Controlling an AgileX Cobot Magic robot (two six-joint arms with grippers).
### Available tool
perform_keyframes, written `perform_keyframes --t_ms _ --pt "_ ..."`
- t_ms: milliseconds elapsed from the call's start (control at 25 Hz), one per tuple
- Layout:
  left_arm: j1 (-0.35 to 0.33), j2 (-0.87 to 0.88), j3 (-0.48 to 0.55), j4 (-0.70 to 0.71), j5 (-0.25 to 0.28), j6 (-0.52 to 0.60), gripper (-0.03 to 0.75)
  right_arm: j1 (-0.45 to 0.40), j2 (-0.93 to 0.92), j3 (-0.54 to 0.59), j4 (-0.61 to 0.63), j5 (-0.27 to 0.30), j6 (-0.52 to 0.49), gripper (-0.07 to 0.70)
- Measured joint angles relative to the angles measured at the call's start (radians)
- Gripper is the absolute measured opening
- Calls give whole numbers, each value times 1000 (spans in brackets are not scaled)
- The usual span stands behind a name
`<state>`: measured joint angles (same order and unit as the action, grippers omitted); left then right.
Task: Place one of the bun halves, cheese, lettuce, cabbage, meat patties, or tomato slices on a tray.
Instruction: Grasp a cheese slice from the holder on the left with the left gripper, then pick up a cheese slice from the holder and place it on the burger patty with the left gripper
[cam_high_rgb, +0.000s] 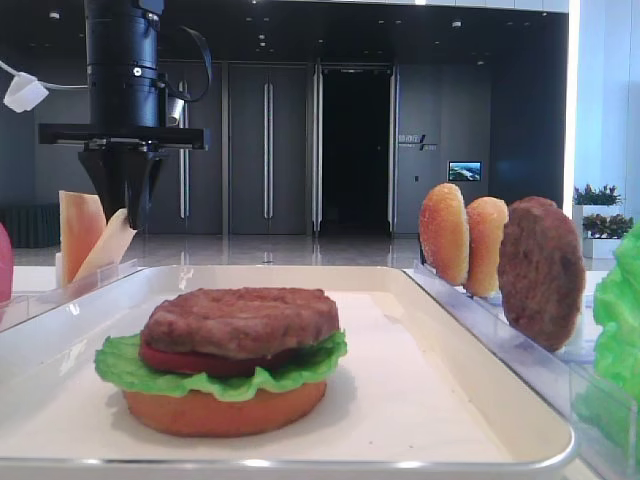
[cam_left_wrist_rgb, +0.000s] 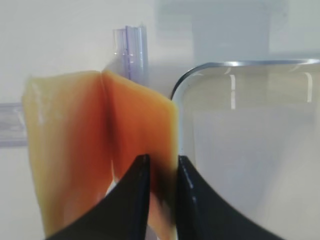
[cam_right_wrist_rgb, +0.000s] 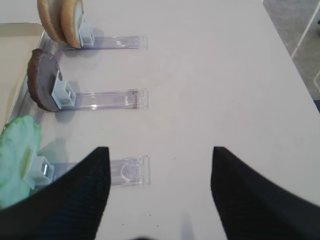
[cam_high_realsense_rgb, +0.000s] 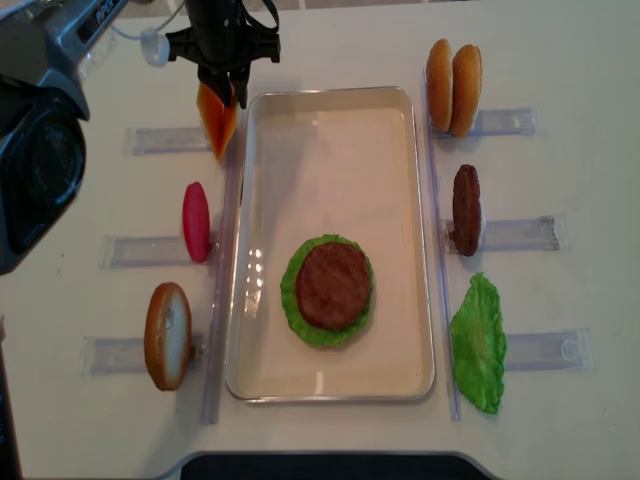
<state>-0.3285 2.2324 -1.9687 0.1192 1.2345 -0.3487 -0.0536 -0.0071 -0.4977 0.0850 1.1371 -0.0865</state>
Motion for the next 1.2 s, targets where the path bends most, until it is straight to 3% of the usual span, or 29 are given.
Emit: perform_keyframes --t_ms 200,720,1200 --pt "0 0 -2 -10 1 46 29 0 0 0 0 0 0 449" --pt "3 -9 -2 -32 3 72 24 0 0 0 0 0 0 449" --pt "2 -166 57 -21 2 89 22 0 0 0 0 0 0 449"
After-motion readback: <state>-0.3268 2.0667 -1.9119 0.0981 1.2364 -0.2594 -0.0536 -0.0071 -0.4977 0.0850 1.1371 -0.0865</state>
